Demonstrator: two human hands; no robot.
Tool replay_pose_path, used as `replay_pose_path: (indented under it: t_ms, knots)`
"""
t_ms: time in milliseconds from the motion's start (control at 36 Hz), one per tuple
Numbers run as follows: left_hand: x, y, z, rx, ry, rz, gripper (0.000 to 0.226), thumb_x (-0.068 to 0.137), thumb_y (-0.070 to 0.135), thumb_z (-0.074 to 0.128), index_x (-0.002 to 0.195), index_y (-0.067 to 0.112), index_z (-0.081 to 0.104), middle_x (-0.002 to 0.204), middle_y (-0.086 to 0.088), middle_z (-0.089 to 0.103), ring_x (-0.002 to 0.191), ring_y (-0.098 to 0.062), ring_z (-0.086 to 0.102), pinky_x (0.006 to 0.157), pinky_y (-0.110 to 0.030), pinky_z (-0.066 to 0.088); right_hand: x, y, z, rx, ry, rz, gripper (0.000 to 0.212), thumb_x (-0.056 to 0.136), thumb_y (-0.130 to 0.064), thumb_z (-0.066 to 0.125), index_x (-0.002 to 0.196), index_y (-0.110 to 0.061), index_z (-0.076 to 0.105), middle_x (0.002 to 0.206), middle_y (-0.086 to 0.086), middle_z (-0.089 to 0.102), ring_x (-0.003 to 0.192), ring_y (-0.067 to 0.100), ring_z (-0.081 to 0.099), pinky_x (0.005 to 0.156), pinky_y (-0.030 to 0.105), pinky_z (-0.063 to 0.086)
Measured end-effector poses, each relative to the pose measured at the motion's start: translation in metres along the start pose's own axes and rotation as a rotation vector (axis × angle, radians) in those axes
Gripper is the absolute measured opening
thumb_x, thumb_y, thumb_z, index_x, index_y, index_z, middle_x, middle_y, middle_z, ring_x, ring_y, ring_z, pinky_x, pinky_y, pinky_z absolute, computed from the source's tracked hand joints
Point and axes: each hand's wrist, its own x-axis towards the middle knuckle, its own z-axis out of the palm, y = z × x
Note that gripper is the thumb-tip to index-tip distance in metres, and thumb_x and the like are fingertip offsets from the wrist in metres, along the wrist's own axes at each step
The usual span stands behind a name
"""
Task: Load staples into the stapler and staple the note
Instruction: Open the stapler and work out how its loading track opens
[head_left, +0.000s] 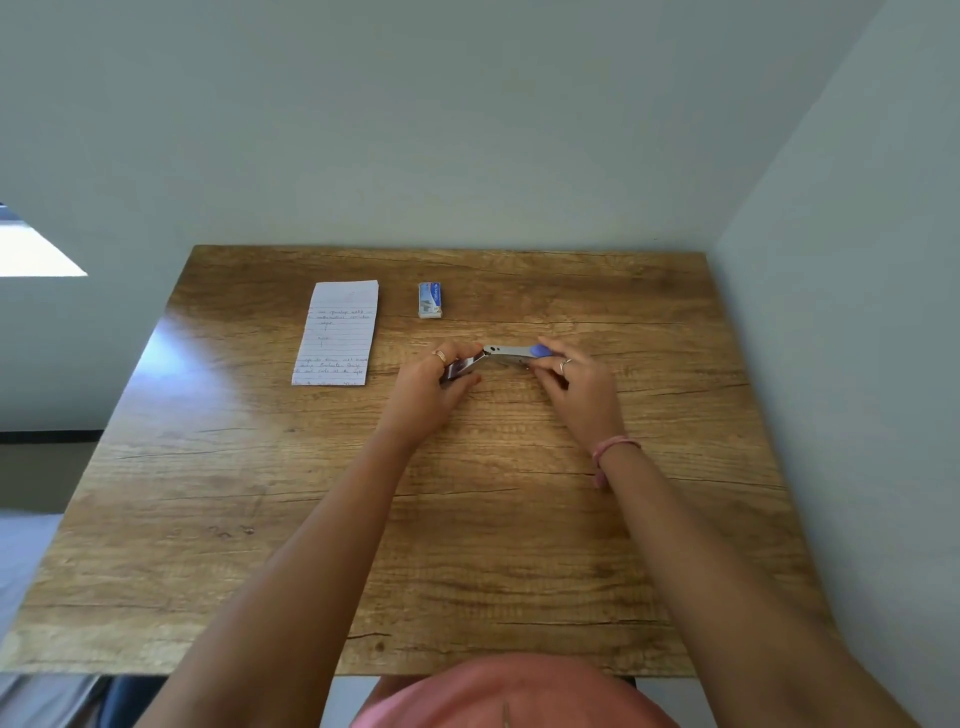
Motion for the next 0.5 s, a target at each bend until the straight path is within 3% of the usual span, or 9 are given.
replay_pose_path:
  t_ms: [194, 361, 500]
  knots:
    - [0.004, 0.002, -0.006, -0.023, -0.052, -0.062, 0.035, 0.086, 0.016, 0.070, 0.120, 0.021, 0.064, 0.098, 0.003, 0.069, 0.087, -0.008, 0.063, 0.076, -0.006, 0.045, 0.002, 0.003, 0.002, -0.001, -0.035, 0.041, 0.025, 0.091, -0.023, 0.066, 0.112, -0.012, 0.072, 0.132, 0.001, 0.062, 0.120, 0.019, 0.058, 0.100, 0.051, 0.045]
    - [0.007, 0.009, -0.011, 0.034, -0.077, -0.038, 0.035, 0.088, 0.016, 0.068, 0.121, 0.026, 0.064, 0.079, 0.012, 0.060, 0.065, 0.000, 0.052, 0.064, -0.004, 0.041, 0.002, 0.003, 0.004, -0.064, -0.065, 0.047, 0.028, 0.091, -0.030, 0.066, 0.113, -0.014, 0.072, 0.133, -0.001, 0.061, 0.119, 0.020, 0.057, 0.102, 0.049, 0.039]
    - [0.010, 0.013, -0.012, 0.030, -0.070, -0.046, 0.035, 0.088, 0.015, 0.067, 0.121, 0.023, 0.064, 0.080, 0.008, 0.062, 0.065, -0.002, 0.054, 0.062, -0.004, 0.040, 0.002, 0.002, 0.004, -0.029, -0.006, 0.044, 0.022, 0.092, -0.021, 0.064, 0.112, -0.014, 0.072, 0.130, 0.001, 0.064, 0.116, 0.020, 0.060, 0.100, 0.048, 0.042]
